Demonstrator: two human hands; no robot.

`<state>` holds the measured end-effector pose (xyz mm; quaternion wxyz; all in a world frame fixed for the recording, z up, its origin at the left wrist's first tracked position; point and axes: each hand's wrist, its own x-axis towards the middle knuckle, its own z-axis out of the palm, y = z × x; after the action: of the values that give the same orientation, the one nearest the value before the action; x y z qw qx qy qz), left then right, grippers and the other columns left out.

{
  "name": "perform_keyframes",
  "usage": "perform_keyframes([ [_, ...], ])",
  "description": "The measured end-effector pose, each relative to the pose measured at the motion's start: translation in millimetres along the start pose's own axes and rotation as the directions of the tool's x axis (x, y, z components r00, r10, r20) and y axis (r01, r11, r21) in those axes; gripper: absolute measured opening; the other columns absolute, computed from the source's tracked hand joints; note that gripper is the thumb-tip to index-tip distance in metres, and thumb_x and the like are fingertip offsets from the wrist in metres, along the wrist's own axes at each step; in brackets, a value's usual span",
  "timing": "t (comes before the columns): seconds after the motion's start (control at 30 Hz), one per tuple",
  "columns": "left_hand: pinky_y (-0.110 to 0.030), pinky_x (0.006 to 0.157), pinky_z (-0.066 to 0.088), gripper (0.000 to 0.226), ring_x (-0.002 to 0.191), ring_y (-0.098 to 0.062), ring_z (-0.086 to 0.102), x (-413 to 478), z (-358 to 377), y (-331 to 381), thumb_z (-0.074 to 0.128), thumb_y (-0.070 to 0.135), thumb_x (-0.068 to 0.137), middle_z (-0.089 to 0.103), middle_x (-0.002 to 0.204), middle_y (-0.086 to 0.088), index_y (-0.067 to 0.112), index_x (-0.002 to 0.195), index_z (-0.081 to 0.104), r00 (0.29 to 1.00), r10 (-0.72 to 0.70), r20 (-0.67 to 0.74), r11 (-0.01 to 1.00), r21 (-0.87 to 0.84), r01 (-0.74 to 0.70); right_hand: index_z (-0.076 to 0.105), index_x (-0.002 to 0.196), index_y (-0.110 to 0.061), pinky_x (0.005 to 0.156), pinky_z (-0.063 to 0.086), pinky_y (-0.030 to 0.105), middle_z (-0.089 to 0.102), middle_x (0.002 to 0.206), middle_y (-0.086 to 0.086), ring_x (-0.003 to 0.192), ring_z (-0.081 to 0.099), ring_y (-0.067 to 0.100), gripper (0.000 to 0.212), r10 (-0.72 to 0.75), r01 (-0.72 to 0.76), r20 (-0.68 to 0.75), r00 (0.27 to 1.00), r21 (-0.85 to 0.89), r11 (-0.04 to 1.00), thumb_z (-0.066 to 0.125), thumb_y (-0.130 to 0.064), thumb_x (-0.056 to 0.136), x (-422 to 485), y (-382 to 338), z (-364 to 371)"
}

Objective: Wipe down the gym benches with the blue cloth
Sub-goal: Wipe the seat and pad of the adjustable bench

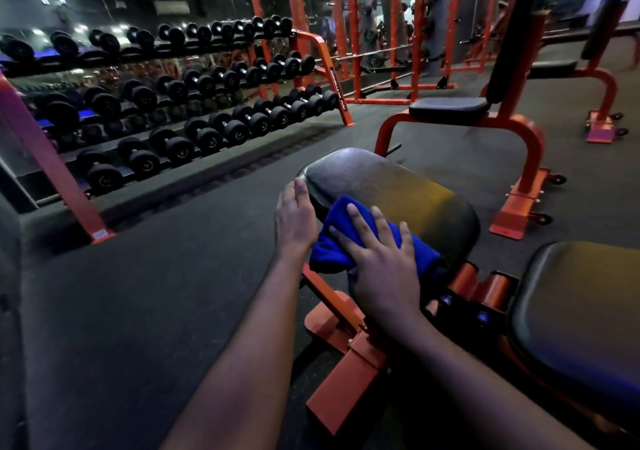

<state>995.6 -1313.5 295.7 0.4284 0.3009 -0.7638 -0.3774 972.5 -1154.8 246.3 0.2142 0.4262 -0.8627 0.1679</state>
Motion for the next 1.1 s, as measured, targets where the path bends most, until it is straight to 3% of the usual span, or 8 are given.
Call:
perform_keyframes([
  [0.17, -0.031, 0.114, 0.019, 0.061, 0.143, -0.028, 0.027, 15, 21, -2, 0.027, 0.044, 0.105, 0.029, 0.156, -0.019, 0.002, 0.15, 0.028, 0.995, -0.068, 0.069, 0.996, 0.061, 0.064, 0.033, 0.149, -0.044, 0.115, 0.017, 0.055, 0.02, 0.162, -0.012, 0.151, 0.015, 0.017, 0.065, 0.375, -0.323, -0.116, 0.92, 0.315, 0.892, 0.043, -0.051, 0.085, -28, 26, 4],
  [0.37, -0.045, 0.111, 0.026, 0.064, 0.135, -0.041, 0.033, 23, 36, 5, 0.029, 0.046, 0.103, 0.03, 0.147, -0.027, -0.004, 0.142, 0.027, 0.991, -0.13, 0.034, 0.985, 0.119, 0.125, 0.043, 0.147, -0.01, 0.12, 0.013, 0.039, 0.022, 0.162, 0.004, 0.15, 0.015, 0.028, 0.06, 0.835, -0.586, -0.04, 0.549, 0.695, 0.418, 0.058, -0.038, 0.096, -8, 34, 7],
  [0.47, -0.045, 0.109, 0.026, 0.061, 0.132, -0.042, 0.035, 23, 42, 7, 0.032, 0.043, 0.103, 0.032, 0.145, -0.028, -0.005, 0.139, 0.029, 0.991, -0.135, -0.017, 0.985, 0.108, 0.136, 0.036, 0.149, -0.005, 0.12, 0.007, 0.035, 0.013, 0.163, 0.015, 0.15, 0.013, 0.035, 0.066, 0.9, -0.575, 0.027, 0.435, 0.777, 0.255, 0.057, -0.038, 0.096, -14, 21, 13],
  [0.57, -0.045, 0.108, 0.027, 0.059, 0.131, -0.044, 0.035, 24, 51, 5, 0.032, 0.043, 0.102, 0.032, 0.144, -0.028, -0.004, 0.139, 0.029, 0.989, -0.137, -0.056, 0.985, 0.097, 0.142, 0.035, 0.15, -0.004, 0.117, 0.017, 0.034, 0.018, 0.161, 0.021, 0.147, 0.021, 0.034, 0.065, 0.921, -0.597, 0.142, 0.363, 0.794, 0.112, 0.056, -0.036, 0.097, -5, 41, 14],
  [0.8, -0.046, 0.112, 0.025, 0.064, 0.134, -0.044, 0.032, 20, 55, -4, 0.029, 0.043, 0.103, 0.029, 0.147, -0.03, -0.006, 0.145, 0.023, 0.992, -0.084, -0.092, 0.991, 0.095, 0.093, 0.039, 0.145, -0.003, 0.104, 0.037, 0.036, 0.045, 0.147, 0.018, 0.133, 0.046, 0.034, 0.057, 0.832, -0.654, 0.451, 0.322, 0.741, -0.148, 0.045, -0.038, 0.101, 62, 149, 11],
  [0.9, -0.041, 0.115, 0.018, 0.068, 0.139, -0.041, 0.026, 18, 53, -1, 0.028, 0.041, 0.104, 0.022, 0.152, -0.028, -0.007, 0.15, 0.014, 0.994, -0.073, -0.083, 0.994, 0.074, 0.079, 0.043, 0.142, 0.003, 0.108, 0.033, 0.038, 0.04, 0.15, 0.022, 0.137, 0.041, 0.036, 0.064, 0.835, -0.703, 0.425, 0.35, 0.708, -0.065, 0.048, -0.043, 0.098, 65, 149, 10],
  [1.03, -0.036, 0.117, 0.014, 0.066, 0.144, -0.034, 0.021, 18, 55, -5, 0.025, 0.041, 0.104, 0.019, 0.156, -0.023, -0.004, 0.152, 0.013, 0.995, -0.043, -0.089, 0.998, 0.043, 0.047, 0.042, 0.145, -0.01, 0.12, 0.009, 0.044, 0.007, 0.165, 0.006, 0.151, 0.007, 0.028, 0.061, 0.758, -0.754, 0.226, 0.612, 0.457, 0.473, 0.045, -0.049, 0.099, 36, 94, 9],
  [1.1, -0.036, 0.118, 0.013, 0.064, 0.144, -0.032, 0.021, 20, 53, -7, 0.024, 0.04, 0.105, 0.02, 0.155, -0.021, -0.002, 0.152, 0.016, 0.996, -0.046, -0.081, 0.999, 0.011, 0.047, 0.033, 0.151, -0.023, 0.12, 0.002, 0.046, -0.001, 0.166, -0.002, 0.152, -0.003, 0.022, 0.067, 0.689, -0.699, 0.175, 0.703, 0.345, 0.626, 0.04, -0.06, 0.096, 26, 70, 3],
])
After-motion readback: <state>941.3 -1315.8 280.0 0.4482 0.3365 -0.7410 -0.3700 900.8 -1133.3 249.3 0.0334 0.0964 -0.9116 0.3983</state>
